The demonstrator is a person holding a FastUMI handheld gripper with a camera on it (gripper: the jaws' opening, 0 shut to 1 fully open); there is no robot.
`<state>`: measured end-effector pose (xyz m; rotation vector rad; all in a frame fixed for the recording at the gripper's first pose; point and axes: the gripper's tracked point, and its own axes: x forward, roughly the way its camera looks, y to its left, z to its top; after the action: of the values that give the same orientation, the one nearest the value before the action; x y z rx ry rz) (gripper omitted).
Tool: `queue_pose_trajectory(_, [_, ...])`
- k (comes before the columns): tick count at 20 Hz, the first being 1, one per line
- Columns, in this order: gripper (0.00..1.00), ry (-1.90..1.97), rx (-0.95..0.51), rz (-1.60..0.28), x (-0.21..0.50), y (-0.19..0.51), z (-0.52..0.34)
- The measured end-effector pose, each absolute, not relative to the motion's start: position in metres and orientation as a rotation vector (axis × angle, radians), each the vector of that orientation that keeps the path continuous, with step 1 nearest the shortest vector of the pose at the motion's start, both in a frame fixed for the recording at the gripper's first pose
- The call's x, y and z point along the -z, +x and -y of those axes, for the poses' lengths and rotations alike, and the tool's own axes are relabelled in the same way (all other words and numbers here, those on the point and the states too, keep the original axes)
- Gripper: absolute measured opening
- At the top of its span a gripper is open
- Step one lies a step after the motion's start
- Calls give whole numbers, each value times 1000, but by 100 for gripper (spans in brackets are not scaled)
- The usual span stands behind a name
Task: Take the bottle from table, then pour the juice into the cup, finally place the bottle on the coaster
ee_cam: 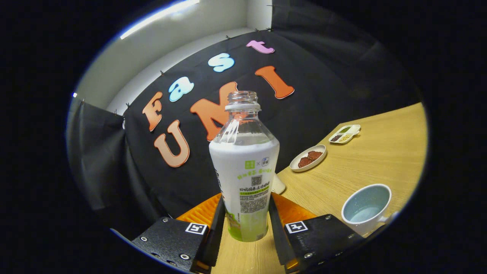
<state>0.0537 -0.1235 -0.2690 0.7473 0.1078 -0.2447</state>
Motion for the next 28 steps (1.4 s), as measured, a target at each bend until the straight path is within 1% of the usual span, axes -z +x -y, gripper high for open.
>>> queue_pose_trajectory(5, [60, 499, 247, -158, 280, 54, 129])
queue_pose_trajectory(6, [60, 462, 234, -162, 281, 56, 129])
queue_pose_trajectory(10, [60, 280, 255, -215, 292, 74, 128])
queue_pose_trajectory(16, [61, 94, 219, -322, 322, 83, 118])
queue_pose_trajectory(19, [61, 96, 193, -379, 342, 82, 113])
queue_pose_trajectory(28, [61, 124, 215, -450, 373, 81, 119])
